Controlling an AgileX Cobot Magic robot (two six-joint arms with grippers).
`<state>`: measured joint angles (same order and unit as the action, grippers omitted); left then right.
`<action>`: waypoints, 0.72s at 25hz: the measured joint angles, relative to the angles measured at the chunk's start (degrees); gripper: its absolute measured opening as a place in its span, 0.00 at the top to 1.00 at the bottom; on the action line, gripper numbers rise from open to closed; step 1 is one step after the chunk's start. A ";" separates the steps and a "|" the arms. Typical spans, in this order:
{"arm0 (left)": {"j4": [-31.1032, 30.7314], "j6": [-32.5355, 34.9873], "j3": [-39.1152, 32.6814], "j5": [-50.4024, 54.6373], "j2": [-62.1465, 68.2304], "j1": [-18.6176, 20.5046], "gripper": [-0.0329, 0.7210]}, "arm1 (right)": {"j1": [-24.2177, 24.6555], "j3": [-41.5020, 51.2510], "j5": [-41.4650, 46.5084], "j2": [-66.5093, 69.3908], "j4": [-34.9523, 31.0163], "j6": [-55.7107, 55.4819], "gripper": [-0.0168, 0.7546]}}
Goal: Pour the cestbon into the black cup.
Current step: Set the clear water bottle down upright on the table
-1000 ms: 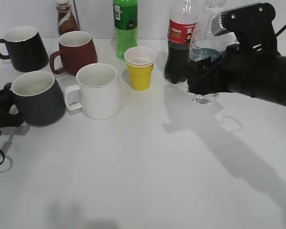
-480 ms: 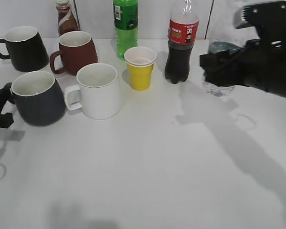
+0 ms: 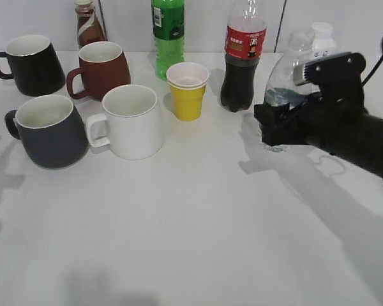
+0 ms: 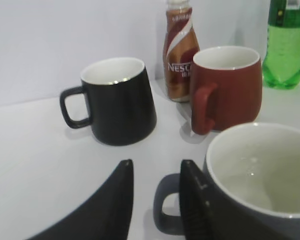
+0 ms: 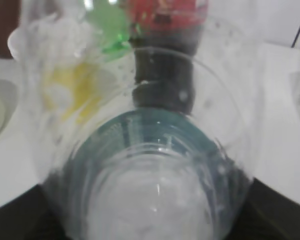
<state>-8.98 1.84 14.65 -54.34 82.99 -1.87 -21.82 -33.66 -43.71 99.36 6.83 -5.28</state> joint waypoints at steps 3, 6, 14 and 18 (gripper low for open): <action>-0.20 0.00 0.00 4.81 -4.34 0.00 0.64 | 0.00 0.00 -2.71 3.02 0.70 -0.09 0.38; -0.25 0.00 -0.04 6.60 -7.49 0.00 0.64 | 0.00 0.00 -3.27 5.02 2.47 -0.14 0.38; -0.49 0.00 -0.04 10.37 -11.33 0.00 0.64 | 0.00 0.00 -4.94 5.33 4.39 -0.14 0.17; -0.51 0.00 -0.04 11.85 -13.82 0.00 0.64 | 0.00 0.00 -5.13 3.64 3.01 0.57 0.12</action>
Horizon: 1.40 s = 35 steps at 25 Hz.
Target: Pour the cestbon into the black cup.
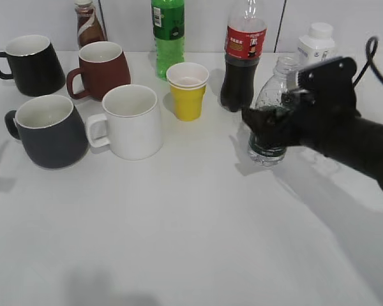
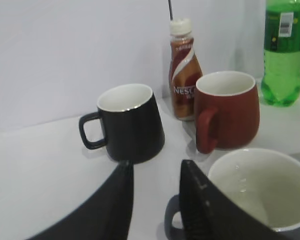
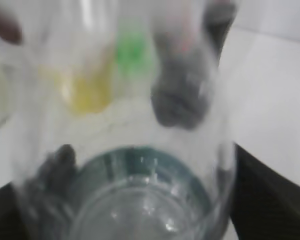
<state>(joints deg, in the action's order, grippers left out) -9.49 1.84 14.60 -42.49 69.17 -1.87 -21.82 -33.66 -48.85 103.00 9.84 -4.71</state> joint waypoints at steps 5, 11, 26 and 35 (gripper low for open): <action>0.00 -0.13 0.00 3.51 -3.95 0.00 0.64 | 0.00 0.00 1.38 -6.65 0.37 0.24 0.11; -0.05 -4.54 4.09 18.73 -12.32 0.00 0.63 | 0.00 0.00 11.30 -19.21 1.55 0.28 0.11; 10.94 -5.19 18.77 81.55 -43.70 -0.05 0.13 | -0.12 -1.21 63.90 -60.79 -0.69 -1.01 0.13; 10.60 -5.18 18.82 101.70 -58.70 -0.05 0.15 | -0.12 -0.98 103.97 -80.08 -5.82 2.71 0.17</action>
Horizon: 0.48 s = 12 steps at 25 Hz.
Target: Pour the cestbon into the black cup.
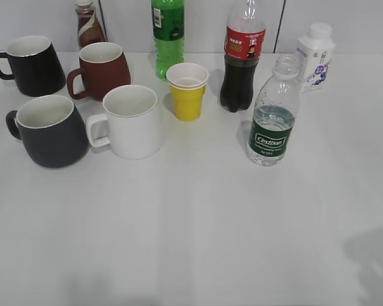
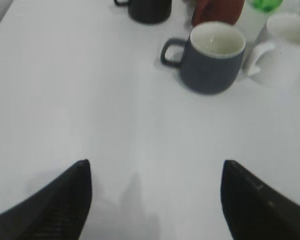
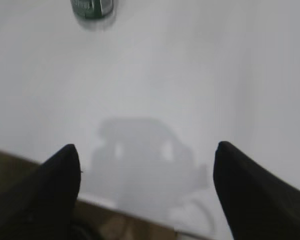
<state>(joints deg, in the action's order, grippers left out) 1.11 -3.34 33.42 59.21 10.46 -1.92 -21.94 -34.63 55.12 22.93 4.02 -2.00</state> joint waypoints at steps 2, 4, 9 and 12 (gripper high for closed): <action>-0.32 0.00 0.00 3.16 -1.26 -0.11 0.16 | 0.00 0.89 4.50 -3.31 -0.28 0.17 0.18; -0.68 0.00 -0.33 4.56 -2.17 -0.11 0.16 | 0.00 2.36 7.05 -6.40 -0.39 0.35 0.18; -1.11 0.05 -1.87 4.22 -3.48 -0.11 0.17 | 0.00 4.14 8.16 -11.76 -0.67 0.51 0.19; -1.41 0.05 -3.11 2.41 -3.53 -0.11 0.17 | 0.00 4.62 7.10 -12.40 -0.73 0.51 0.20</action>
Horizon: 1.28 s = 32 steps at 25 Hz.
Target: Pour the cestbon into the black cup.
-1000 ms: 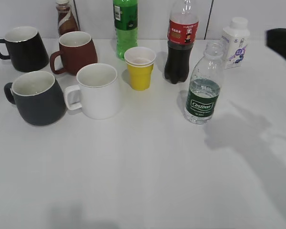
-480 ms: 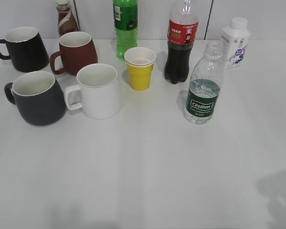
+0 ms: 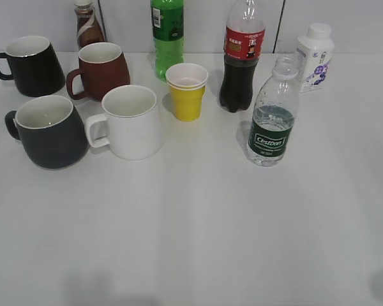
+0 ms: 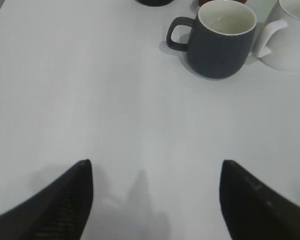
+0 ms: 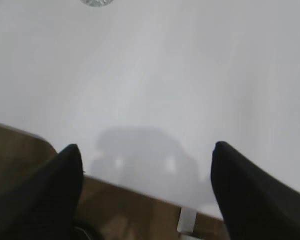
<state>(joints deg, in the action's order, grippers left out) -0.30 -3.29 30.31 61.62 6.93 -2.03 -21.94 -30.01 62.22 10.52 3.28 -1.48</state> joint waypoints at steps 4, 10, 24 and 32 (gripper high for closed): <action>-0.05 0.05 -0.26 -0.41 0.00 0.00 0.18 | 0.00 1.09 -1.72 -0.06 -0.10 0.18 0.21; -0.05 0.05 -0.26 -0.41 0.00 0.00 0.19 | 0.00 1.09 -2.31 -0.06 -0.10 0.18 0.21; -0.11 0.16 -0.26 -0.42 -3.92 -0.17 0.21 | 8.85 1.09 -2.64 -2.86 -0.10 0.20 0.21; -0.24 0.19 -0.32 -0.50 -7.33 -0.84 0.21 | 12.59 1.09 -2.70 -10.89 -0.10 0.20 0.21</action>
<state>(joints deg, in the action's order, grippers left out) -0.54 -3.10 29.99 61.12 -0.39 -2.86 -9.35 -28.92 59.52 -0.37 3.19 -1.28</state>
